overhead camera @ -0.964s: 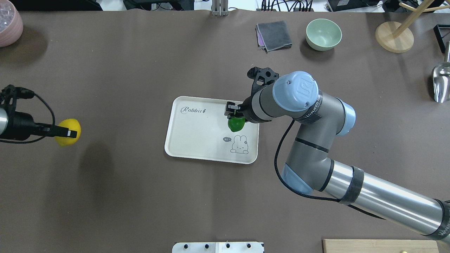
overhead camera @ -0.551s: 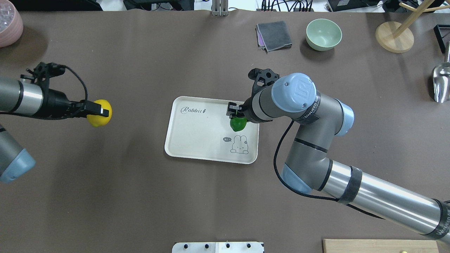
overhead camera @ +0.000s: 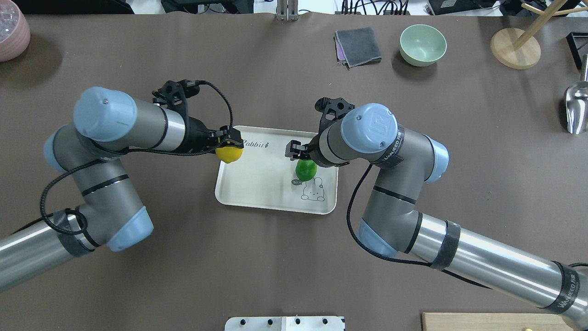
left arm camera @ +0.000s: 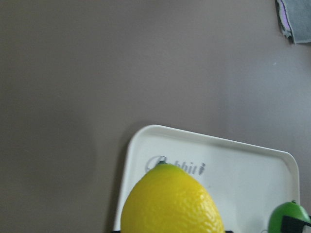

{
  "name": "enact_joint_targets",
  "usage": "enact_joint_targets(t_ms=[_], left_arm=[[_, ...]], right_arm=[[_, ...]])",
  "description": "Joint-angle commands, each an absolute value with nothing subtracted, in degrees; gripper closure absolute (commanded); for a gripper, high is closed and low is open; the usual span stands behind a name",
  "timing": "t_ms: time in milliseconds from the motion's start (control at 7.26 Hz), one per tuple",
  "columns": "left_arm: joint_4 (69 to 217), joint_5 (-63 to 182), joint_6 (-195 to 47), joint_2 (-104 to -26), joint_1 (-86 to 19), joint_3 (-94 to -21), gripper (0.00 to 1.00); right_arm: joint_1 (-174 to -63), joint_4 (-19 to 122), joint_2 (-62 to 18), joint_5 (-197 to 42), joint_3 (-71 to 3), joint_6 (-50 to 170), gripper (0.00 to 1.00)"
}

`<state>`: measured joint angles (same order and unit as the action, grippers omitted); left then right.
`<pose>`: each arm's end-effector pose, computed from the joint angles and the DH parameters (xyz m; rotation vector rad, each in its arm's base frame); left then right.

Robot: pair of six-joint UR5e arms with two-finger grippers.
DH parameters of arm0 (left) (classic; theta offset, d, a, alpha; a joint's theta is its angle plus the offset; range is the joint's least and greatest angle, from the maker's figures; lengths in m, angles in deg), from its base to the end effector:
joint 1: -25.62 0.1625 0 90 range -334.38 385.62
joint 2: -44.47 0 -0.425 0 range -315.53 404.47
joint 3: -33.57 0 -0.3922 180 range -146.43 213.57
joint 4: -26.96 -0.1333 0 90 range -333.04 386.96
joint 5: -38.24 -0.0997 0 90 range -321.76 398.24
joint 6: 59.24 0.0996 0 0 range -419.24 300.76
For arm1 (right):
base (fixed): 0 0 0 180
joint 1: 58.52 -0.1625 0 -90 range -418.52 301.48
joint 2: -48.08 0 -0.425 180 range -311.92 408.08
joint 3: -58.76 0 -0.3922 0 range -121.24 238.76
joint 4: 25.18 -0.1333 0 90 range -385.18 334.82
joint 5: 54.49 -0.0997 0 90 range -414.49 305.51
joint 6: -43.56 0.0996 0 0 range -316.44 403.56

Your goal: Place all lemons on tray

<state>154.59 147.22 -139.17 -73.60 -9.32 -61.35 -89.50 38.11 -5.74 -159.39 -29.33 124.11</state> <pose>0.4758 -0.4555 0.2612 0.2010 1.2372 -0.1717 -0.5512 -0.4565 0.2442 0.1452 -1.0751 0.1999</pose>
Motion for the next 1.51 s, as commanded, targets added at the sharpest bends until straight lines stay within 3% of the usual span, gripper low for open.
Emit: enact_joint_targets(t_ms=[0,275,413,551,1101,1377], left_arm=[[152.3,141.2,-139.9,-77.0,-4.4,-58.7,1.00],[152.4,136.8,-139.8,-77.9,-1.2,-55.7,1.00],[152.3,136.9,-139.4,-78.0,-1.2,-55.9,0.47],[152.2,136.9,-139.3,-78.0,-1.6,-56.9,0.03],[138.3,139.1,-123.6,-76.2,-11.3,-65.3,0.02],[132.2,138.8,-107.9,-70.1,-15.3,-69.9,0.02]], right_arm=[[-92.5,38.3,-5.3,-161.1,-29.5,123.6,0.00],[-97.5,38.4,-5.5,-168.7,-29.8,122.4,0.00],[-99.9,38.4,-6.1,-171.2,-29.8,121.0,0.00],[-102.1,38.5,-6.7,-173.1,-29.7,119.0,0.00],[-109.9,44.3,-13.9,-176.6,-34.6,95.8,0.00],[-114.1,43.7,-20.8,-176.4,-37.1,83.2,0.00]])
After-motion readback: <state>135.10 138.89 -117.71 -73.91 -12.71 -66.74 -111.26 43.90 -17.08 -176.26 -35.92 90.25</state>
